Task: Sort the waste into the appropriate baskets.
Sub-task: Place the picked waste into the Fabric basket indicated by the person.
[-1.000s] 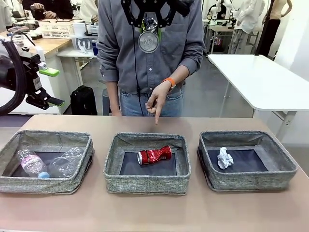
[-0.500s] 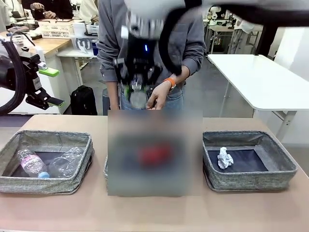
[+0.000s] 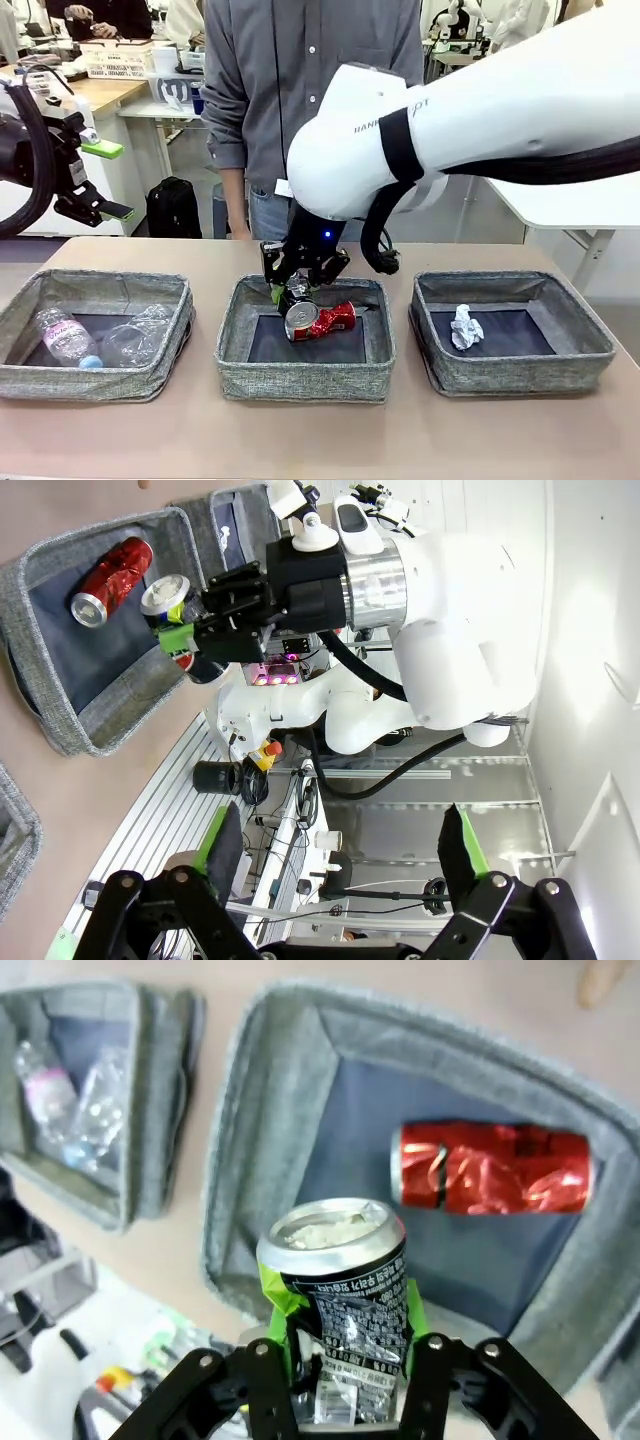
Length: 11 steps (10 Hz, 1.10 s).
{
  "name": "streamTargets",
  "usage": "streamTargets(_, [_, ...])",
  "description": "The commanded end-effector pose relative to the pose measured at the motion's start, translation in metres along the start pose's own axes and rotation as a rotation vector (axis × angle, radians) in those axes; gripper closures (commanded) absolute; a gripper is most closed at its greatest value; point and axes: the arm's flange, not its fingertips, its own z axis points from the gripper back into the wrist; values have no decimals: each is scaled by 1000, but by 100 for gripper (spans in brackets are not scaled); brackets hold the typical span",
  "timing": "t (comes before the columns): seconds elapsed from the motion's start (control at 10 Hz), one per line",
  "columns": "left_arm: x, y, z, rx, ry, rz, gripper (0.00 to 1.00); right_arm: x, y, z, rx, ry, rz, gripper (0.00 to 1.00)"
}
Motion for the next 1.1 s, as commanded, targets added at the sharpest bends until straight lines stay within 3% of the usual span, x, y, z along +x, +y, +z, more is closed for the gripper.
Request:
streamTargets(0.0, [-1,-2,0,5,3,3,0,4,-3,18,18,-75,44,53])
streamTargets(0.3, [-1,-2,0,5,3,3,0,10,-2,16,12,-50,55,53])
streamTargets(0.4, [-1,-2,0,5,3,3,0,9,-2,16,19,-57,62,0])
streamTargets(1.0, [-1,-2,0,5,3,3,0,8,-7,23,-16,-100,35,0])
